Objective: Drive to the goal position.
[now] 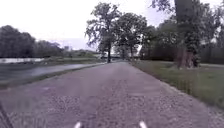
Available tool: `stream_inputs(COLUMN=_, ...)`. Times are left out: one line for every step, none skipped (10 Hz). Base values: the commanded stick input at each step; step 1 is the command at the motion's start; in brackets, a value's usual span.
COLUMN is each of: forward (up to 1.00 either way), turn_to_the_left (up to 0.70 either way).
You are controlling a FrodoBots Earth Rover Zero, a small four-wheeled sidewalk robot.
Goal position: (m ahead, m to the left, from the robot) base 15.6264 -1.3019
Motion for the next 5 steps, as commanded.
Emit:
stream_inputs(forward=0.70, turn_to_the_left=0.00)
stream_inputs(forward=0.70, turn_to_the_left=0.00)
stream_inputs(forward=0.70, turn_to_the_left=0.00)
stream_inputs(forward=0.70, turn_to_the_left=0.00)
stream_inputs(forward=0.70, turn_to_the_left=0.00)
